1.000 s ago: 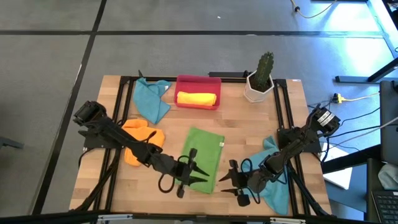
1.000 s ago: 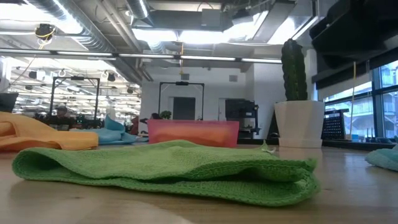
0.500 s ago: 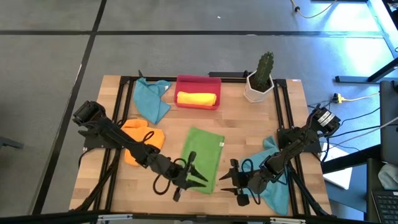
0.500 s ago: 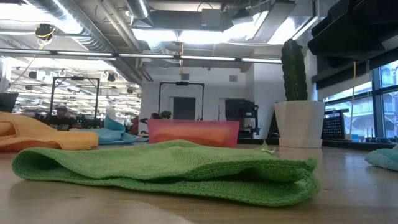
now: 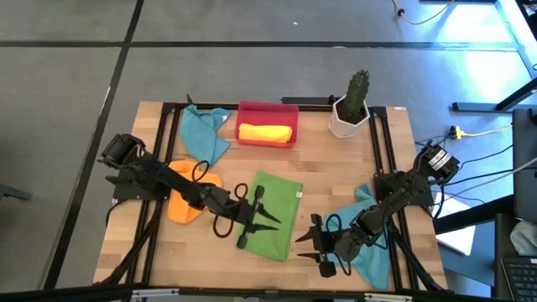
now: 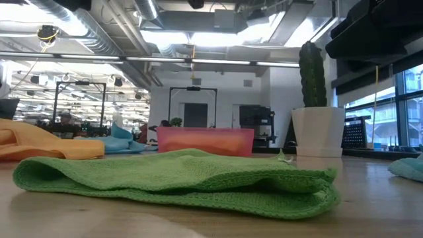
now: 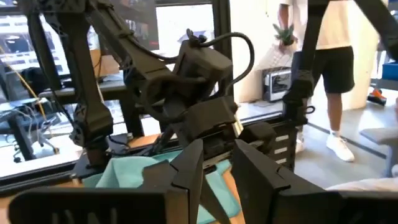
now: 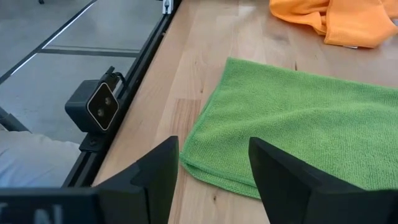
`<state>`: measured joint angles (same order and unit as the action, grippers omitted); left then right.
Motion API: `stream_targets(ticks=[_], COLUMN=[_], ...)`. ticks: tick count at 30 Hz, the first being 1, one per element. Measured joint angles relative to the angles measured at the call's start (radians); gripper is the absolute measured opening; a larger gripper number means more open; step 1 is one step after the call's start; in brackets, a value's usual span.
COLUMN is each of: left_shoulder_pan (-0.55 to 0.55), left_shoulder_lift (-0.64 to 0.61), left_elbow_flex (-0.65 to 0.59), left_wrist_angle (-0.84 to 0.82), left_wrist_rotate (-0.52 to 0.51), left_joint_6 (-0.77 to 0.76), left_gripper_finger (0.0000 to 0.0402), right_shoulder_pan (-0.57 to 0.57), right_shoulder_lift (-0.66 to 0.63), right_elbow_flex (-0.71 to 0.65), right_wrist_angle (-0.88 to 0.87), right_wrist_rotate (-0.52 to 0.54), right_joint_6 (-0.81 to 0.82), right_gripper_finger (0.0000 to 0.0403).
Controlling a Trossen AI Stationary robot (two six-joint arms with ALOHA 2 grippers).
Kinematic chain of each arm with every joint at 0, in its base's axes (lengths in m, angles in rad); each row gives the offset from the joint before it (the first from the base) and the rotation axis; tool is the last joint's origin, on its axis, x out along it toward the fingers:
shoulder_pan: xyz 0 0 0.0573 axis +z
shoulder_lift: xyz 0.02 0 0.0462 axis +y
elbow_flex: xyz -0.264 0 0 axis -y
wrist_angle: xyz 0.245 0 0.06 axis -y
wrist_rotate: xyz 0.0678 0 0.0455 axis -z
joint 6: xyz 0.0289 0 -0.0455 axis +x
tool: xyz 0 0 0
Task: Roll microfiber towels into tight, uniform cylinder then place into a basket
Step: Roll the green towel
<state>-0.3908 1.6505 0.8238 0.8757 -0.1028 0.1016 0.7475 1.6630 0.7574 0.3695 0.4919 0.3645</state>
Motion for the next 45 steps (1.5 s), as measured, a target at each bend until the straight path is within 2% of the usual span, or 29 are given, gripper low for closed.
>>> stream_targets(ticks=[7,22,29,34,37,41,45], left_shoulder_pan=[-0.008,-0.021,-0.023,-0.023,-0.024,-0.024,-0.024], left_shoulder_lift=[0.000,0.000,0.000,0.000,0.000,0.000,0.000], left_elbow_flex=[0.000,0.000,0.000,0.000,0.000,0.000,0.000], left_wrist_angle=[0.001,-0.007,-0.008,-0.035,-0.036,-0.037,-0.036], left_wrist_rotate=[0.001,0.001,0.001,-0.007,-0.011,-0.014,-0.014], left_joint_6=[-0.002,0.003,0.002,-0.047,-0.049,-0.048,-0.040], left_gripper_finger=[0.0080,0.0080,0.0080,0.0080,0.0080,0.0080,0.0080], right_shoulder_pan=[0.000,-0.005,-0.005,-0.007,-0.007,-0.007,-0.007], right_shoulder_lift=[0.000,0.003,0.003,0.007,0.037,0.123,0.196], right_elbow_flex=[0.000,0.000,0.000,0.000,0.000,0.000,-0.001], right_wrist_angle=[0.000,-0.006,-0.006,-0.001,0.026,0.132,0.241], right_wrist_rotate=[0.011,0.013,0.015,0.038,0.029,-0.034,-0.048], right_joint_6=[0.072,0.039,-0.045,-0.056,-0.079,-0.117,-0.180], right_gripper_finger=[0.0197,0.0197,0.0197,0.0197,0.0197,0.0197,0.0198])
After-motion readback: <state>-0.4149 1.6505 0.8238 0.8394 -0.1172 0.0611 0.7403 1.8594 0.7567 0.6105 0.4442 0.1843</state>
